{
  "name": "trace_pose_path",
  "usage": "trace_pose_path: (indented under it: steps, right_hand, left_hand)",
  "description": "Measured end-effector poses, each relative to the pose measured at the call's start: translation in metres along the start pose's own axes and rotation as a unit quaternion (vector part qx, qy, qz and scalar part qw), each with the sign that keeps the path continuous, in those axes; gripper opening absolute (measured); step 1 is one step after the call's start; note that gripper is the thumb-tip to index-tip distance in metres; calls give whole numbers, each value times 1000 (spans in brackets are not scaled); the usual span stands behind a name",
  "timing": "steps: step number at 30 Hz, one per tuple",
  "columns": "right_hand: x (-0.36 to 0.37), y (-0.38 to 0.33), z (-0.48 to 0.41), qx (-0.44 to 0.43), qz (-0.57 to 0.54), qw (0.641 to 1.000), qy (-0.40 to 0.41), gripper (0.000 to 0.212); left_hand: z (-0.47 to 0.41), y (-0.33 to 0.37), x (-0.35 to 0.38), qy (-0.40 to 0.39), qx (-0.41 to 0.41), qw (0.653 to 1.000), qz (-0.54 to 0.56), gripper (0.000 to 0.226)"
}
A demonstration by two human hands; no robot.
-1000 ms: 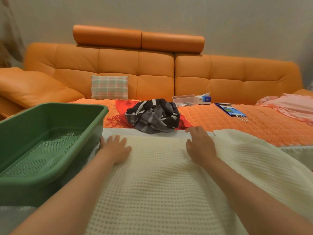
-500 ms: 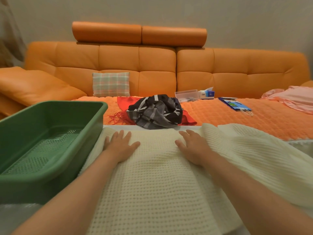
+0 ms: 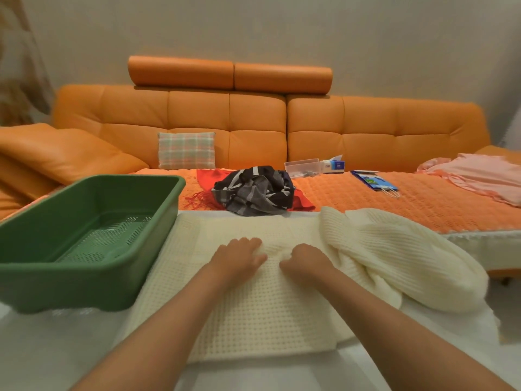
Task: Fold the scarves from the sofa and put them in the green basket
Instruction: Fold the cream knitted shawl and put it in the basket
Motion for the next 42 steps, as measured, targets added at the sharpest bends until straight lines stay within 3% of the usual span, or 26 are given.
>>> trace_pose_path:
  steps: [4,9,13,15,19,21,24,26,29,34,35,38,42]
  right_hand:
    - [-16,8,20,17,-93,992,89,32]
    - [-11,28,46,-15,3,995,98,42]
    - [-13,8,71,-156,61,972,166,36]
    - [0,3,84,-190,73,971,123,38]
    - [32,18,101,-135,11,987,-83,66]
    - [16,24,103,-140,-105,980,-95,72]
    - [-21,47,99,-129,-204,970,-16,50]
    - [-43,73,93,-116,-155,979,56,34]
    - [-67,115,83,-89,7,991,104,30]
    - [-70,186,67,-20,218,974,63,79]
    - [-69,194,65,-18,244,967,65,75]
    - [-81,199,57,-43,286,949,128,34]
    - [-120,195,44,-65,305,924,222,20]
  left_hand:
    - [32,-2,-1,-40,1,999,3,64]
    - [74,-13,10,-122,-14,990,-63,67]
    - [90,-22,5,-78,-44,992,-85,72]
    - [95,-20,5,-57,-17,995,-80,70]
    - [99,-17,9,-101,-33,991,-75,66]
    - [92,-13,4,-112,-57,988,-85,65]
    - [79,6,-10,-68,-52,986,-140,54]
    - [69,34,-16,-14,-11,989,-147,46]
    - [59,97,-15,22,74,996,-45,36]
    - [40,195,9,-48,168,983,62,34]
    - [37,209,16,-64,175,980,63,40]
    - [29,237,37,-103,179,978,37,59]
    - [15,247,48,-111,185,976,31,42]
Point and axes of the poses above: each hand's wrist, its own z-axis away from the middle knuckle, its own x-axis out of the palm, y = z × x, the point moved 5 cm from there along -z, towards the middle knuckle, and after that the axes turned 1 degree about y, right-handed, at the moved point
